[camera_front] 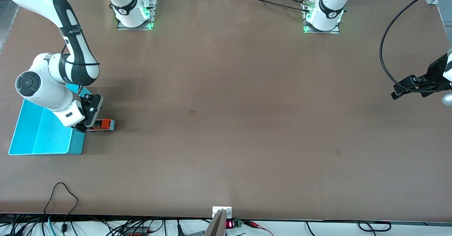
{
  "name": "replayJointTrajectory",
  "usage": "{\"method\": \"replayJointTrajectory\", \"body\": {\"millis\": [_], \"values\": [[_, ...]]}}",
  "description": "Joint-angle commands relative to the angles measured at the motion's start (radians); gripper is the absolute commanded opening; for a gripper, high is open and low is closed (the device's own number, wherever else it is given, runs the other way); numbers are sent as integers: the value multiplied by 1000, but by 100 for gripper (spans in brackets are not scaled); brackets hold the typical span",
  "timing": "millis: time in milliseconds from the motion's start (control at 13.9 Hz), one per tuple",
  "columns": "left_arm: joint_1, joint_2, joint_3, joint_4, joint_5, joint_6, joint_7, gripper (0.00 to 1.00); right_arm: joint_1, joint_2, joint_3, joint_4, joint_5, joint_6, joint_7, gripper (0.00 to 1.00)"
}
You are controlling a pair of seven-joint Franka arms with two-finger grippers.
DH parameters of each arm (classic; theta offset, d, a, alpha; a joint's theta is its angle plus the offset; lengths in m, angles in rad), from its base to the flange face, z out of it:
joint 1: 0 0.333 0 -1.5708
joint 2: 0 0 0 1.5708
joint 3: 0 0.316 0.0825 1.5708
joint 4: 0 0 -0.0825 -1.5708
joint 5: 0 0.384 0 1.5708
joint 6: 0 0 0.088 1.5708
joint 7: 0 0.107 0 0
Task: Wind up bus and store in blue box
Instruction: 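Lower the right gripper and close it on the orange bus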
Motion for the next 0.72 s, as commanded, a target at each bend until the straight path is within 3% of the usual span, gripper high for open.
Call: {"method": "replayJointTrajectory", "body": {"millis": [0, 647], "values": [[-5, -17, 9, 12, 5, -46, 24, 100, -19, 21, 6, 1, -6, 68, -149, 100], [-11, 4, 4, 79, 6, -112, 21, 100, -26, 121, 8, 41, 0, 98, -257, 100]]}}
